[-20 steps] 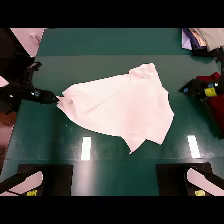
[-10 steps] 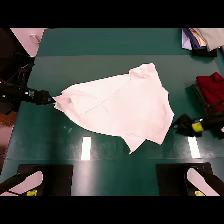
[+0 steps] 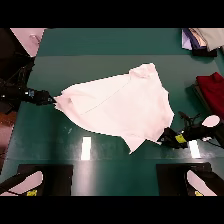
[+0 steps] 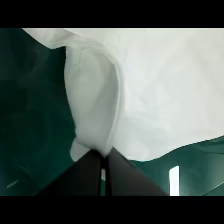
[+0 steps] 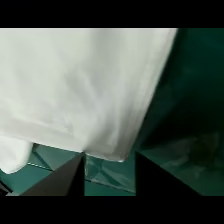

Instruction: Fold the shirts.

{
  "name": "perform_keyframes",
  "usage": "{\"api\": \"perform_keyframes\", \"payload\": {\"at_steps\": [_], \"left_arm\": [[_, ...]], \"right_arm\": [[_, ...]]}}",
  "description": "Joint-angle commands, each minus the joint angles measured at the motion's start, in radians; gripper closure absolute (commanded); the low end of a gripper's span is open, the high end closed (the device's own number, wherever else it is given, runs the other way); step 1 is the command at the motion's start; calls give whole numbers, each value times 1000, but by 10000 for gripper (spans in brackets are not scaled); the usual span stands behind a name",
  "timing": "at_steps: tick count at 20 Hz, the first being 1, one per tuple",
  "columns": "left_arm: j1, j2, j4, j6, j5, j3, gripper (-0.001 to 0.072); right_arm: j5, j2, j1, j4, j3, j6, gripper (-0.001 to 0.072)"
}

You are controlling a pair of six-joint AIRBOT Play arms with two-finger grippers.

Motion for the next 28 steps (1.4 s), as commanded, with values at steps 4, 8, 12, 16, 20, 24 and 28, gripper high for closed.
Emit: {"api": "perform_keyframes", "payload": {"at_steps": [4,8,12,16,20,24,28], "left_arm": [[1,1,-1,-37,-88,0,684],[1,4,-109,-102,-86,98,684],[1,4,-311,-177,-18,378,684],[1,4,-332,-235,-5,713,684],[1,4,-331,-277,-51,1059,684],[1,114,-310,-284,17,1141,684],[1,252,-282,-283,128,1141,684]], "right_arm": [[-138,58,58,41,-6,-39,691],[-131,198,-55,40,167,-40,693],[-114,171,-192,42,563,-113,693],[-50,42,-249,42,1022,-161,694],[-5,-43,-291,41,1419,-165,693],[-8,-40,-350,42,1690,-205,694],[-95,100,-420,42,1640,-253,693]]}}
